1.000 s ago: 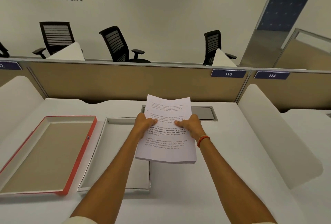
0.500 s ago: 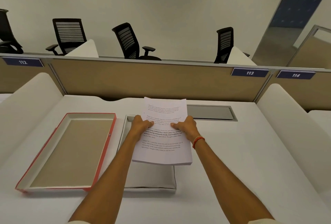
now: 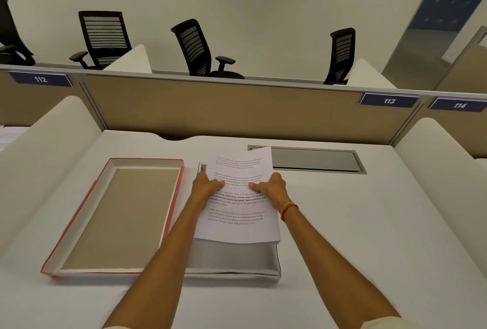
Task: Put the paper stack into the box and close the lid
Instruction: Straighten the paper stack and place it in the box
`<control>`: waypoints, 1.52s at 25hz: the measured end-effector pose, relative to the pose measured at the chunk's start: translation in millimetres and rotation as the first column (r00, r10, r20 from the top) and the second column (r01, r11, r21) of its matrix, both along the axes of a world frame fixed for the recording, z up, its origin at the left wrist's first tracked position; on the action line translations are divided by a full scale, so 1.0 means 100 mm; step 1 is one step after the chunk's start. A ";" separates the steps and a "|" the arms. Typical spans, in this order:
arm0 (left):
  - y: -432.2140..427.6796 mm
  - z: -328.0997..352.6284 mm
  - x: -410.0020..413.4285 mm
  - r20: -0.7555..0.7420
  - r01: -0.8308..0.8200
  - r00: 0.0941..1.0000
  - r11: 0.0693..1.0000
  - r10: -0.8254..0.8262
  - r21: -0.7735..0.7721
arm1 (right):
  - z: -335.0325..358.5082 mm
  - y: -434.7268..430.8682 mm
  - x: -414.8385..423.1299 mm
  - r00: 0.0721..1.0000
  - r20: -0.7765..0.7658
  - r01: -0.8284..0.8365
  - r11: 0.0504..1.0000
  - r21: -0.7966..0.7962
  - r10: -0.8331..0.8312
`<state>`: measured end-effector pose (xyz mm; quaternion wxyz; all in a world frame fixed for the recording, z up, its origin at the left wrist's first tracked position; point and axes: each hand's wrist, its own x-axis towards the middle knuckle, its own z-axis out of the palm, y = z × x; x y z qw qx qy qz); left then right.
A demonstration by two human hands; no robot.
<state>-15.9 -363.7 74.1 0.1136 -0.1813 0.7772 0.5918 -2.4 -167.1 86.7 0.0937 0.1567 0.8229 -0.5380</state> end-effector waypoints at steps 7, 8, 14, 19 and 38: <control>-0.02 -0.21 -0.03 0.035 -0.008 0.999 1.000 0.008 -0.011 | -0.20 -0.05 -0.03 0.993 0.116 0.011 1.000 -0.025 -0.008; -0.02 -0.23 -0.02 0.042 -0.004 0.999 1.000 0.004 -0.018 | -0.22 -0.05 -0.03 0.991 0.131 0.006 1.000 -0.028 -0.002; -0.04 -0.34 0.03 0.093 0.021 0.996 0.998 -0.016 -0.060 | -0.36 -0.06 -0.01 0.980 0.196 -0.027 0.997 -0.074 0.041; -0.05 -0.48 0.06 0.119 0.033 0.993 0.997 -0.024 -0.069 | -0.41 -0.08 0.01 0.968 0.240 -0.050 0.995 -0.091 0.070; -0.09 -0.71 0.05 0.143 0.059 0.989 0.993 -0.044 -0.107 | -0.55 -0.08 0.07 0.952 0.260 -0.171 0.985 0.014 0.161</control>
